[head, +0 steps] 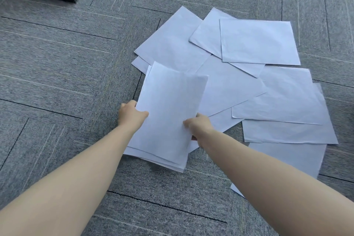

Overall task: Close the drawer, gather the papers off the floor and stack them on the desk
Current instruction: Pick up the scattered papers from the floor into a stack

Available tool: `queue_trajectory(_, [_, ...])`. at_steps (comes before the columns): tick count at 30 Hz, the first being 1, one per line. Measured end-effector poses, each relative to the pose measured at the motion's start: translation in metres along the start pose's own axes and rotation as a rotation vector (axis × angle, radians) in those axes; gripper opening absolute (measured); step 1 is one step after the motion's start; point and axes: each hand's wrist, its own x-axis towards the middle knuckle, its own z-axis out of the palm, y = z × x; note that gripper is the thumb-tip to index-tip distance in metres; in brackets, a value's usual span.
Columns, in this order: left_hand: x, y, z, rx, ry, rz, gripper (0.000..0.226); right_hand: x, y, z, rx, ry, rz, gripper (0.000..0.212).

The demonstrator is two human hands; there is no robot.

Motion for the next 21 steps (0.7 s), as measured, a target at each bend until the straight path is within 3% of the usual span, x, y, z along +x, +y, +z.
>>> queue_trajectory(4, [0.004,-0.011,-0.001,-0.155,-0.034,-0.016,0.052,-0.002,-0.004,-0.007,-0.215,0.066,-0.197,0.029])
queue_trajectory(9, [0.002,-0.012,-0.005,-0.472,-0.053,-0.049,0.063,-0.004,-0.013,-0.015,-0.024,-0.039,-0.315,0.028])
queue_trajectory(12, [0.004,-0.016,-0.014,-0.678,-0.092,-0.078,0.057,-0.004,-0.025,-0.020,0.035,-0.126,-0.367,0.033])
queue_trajectory(17, [0.003,-0.022,-0.021,-0.890,-0.163,-0.094,0.008,-0.001,-0.048,-0.017,-0.003,-0.160,-0.419,0.022])
queue_trajectory(18, [0.003,-0.023,-0.020,-0.910,-0.164,-0.096,0.006,0.002,-0.054,-0.014,-0.028,-0.153,-0.430,0.016])
queue_trajectory(21, [0.005,-0.029,-0.023,-0.922,-0.074,-0.110,0.011,0.013,-0.070,-0.008,-0.108,-0.111,-0.437,0.028])
